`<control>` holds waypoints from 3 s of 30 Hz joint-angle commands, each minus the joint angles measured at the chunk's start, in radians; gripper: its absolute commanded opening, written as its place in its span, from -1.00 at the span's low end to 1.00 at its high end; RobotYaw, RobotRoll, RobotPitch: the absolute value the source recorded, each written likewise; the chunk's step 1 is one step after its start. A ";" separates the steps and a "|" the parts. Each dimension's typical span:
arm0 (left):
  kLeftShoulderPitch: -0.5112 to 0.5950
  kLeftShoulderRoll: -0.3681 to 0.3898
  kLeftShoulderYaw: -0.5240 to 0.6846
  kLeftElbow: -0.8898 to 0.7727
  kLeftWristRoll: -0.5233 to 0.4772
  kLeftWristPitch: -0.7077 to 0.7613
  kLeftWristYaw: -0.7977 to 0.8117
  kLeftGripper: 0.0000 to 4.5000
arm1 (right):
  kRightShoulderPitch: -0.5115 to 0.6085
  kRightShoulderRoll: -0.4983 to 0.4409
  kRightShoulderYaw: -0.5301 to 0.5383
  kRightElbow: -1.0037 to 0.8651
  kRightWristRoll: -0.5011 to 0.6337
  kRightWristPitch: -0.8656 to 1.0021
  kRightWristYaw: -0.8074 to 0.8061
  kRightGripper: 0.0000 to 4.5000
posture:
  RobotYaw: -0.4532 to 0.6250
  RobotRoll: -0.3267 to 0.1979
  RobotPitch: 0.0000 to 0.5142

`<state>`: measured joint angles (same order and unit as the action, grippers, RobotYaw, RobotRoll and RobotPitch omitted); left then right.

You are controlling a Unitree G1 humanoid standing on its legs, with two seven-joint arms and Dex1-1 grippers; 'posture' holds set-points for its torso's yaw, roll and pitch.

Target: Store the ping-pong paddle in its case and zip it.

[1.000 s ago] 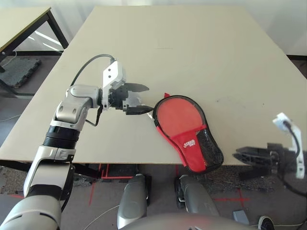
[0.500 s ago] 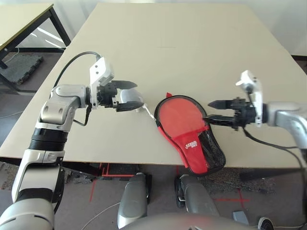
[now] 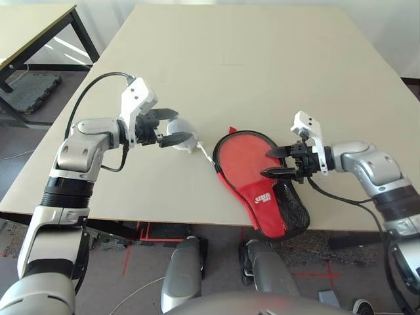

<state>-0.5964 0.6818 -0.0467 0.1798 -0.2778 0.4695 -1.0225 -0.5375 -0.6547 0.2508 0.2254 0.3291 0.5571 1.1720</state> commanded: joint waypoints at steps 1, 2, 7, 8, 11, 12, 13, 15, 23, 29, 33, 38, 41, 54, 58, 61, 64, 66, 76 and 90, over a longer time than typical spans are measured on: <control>-0.007 -0.002 -0.021 0.049 0.046 -0.030 0.022 1.00 | 0.015 0.012 0.032 0.051 -0.048 -0.004 0.001 0.98 | 0.22 0.25 -0.51; -0.011 -0.001 -0.031 0.063 0.061 -0.043 0.023 1.00 | 0.017 0.014 0.031 0.052 -0.049 -0.005 0.003 0.98 | 0.21 0.25 -0.51; -0.041 -0.014 -0.072 0.143 0.139 -0.116 0.046 1.00 | 0.029 0.022 0.023 0.039 -0.051 0.002 0.004 0.98 | 0.20 0.25 -0.50; -0.050 -0.019 -0.088 0.167 0.164 -0.134 0.058 1.00 | 0.032 0.024 0.021 0.035 -0.050 0.005 0.003 0.98 | 0.19 0.25 -0.50; -0.068 -0.052 -0.105 0.217 0.193 -0.144 0.082 1.00 | 0.039 0.029 0.015 0.023 -0.047 0.012 -0.003 0.98 | 0.18 0.25 -0.49; -0.073 -0.063 -0.106 0.230 0.196 -0.147 0.085 1.00 | 0.040 0.032 0.013 0.020 -0.046 0.015 -0.005 0.98 | 0.17 0.25 -0.49; -0.077 -0.071 -0.110 0.242 0.202 -0.148 0.088 1.00 | 0.042 0.034 0.010 0.016 -0.046 0.018 -0.007 0.98 | 0.17 0.25 -0.49; -0.082 -0.079 -0.128 0.269 0.232 -0.172 0.095 1.00 | 0.046 0.038 0.002 0.009 -0.044 0.025 -0.010 0.98 | 0.16 0.25 -0.48; -0.110 -0.099 -0.163 0.368 0.306 -0.259 0.112 0.25 | 0.062 0.042 -0.017 -0.020 -0.036 0.047 -0.025 1.00 | 0.13 0.25 -0.46; -0.140 -0.127 -0.150 0.406 0.312 -0.263 0.124 -0.74 | 0.076 0.043 -0.024 -0.030 -0.037 0.051 -0.036 1.00 | 0.12 0.25 -0.45; -0.191 -0.152 -0.155 0.438 0.326 -0.280 0.138 -0.99 | 0.086 0.047 -0.020 -0.032 -0.046 0.049 -0.046 1.00 | 0.12 0.25 -0.45; -0.272 -0.195 -0.159 0.506 0.353 -0.317 0.162 -0.99 | 0.093 0.063 -0.019 -0.042 -0.047 0.057 -0.063 1.00 | 0.11 0.25 -0.46; -0.331 -0.218 -0.168 0.575 0.382 -0.369 0.187 -0.99 | 0.102 0.069 -0.016 -0.046 -0.051 0.056 -0.071 1.00 | 0.10 0.25 -0.47; -0.592 -0.335 -0.209 0.984 0.504 -0.597 0.322 -0.99 | 0.131 0.083 -0.028 -0.078 -0.043 0.070 -0.097 1.00 | 0.05 0.25 -0.48; -0.633 -0.377 -0.230 1.060 0.554 -0.635 0.404 -0.99 | 0.146 0.080 -0.029 -0.090 -0.040 0.078 -0.104 1.00 | 0.02 0.25 -0.45; -0.654 -0.403 -0.238 1.094 0.584 -0.655 0.447 -0.99 | 0.160 0.078 -0.029 -0.100 -0.039 0.082 -0.109 1.00 | 0.01 0.25 -0.44; -0.668 -0.422 -0.235 1.114 0.596 -0.663 0.474 -0.99 | 0.169 0.077 -0.028 -0.109 -0.039 0.088 -0.114 1.00 | 0.00 0.25 -0.43; -0.681 -0.446 -0.228 1.126 0.599 -0.667 0.498 -0.99 | 0.180 0.077 -0.027 -0.121 -0.037 0.094 -0.119 1.00 | -0.04 0.25 -0.41; -0.739 -0.539 -0.229 1.154 0.641 -0.717 0.706 -0.99 | 0.230 0.077 -0.044 -0.193 -0.015 0.133 -0.147 1.00 | -0.14 0.25 -0.36; -0.704 -0.690 -0.239 1.158 0.655 -0.815 0.651 -0.99 | 0.262 0.077 -0.056 -0.239 0.006 0.154 -0.178 1.00 | -0.19 0.25 -0.38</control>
<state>-1.3150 0.0100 -0.2820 1.3515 0.3755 -0.3099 -0.3396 -0.3279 -0.5774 0.1379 -0.0521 0.3442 0.6471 0.9925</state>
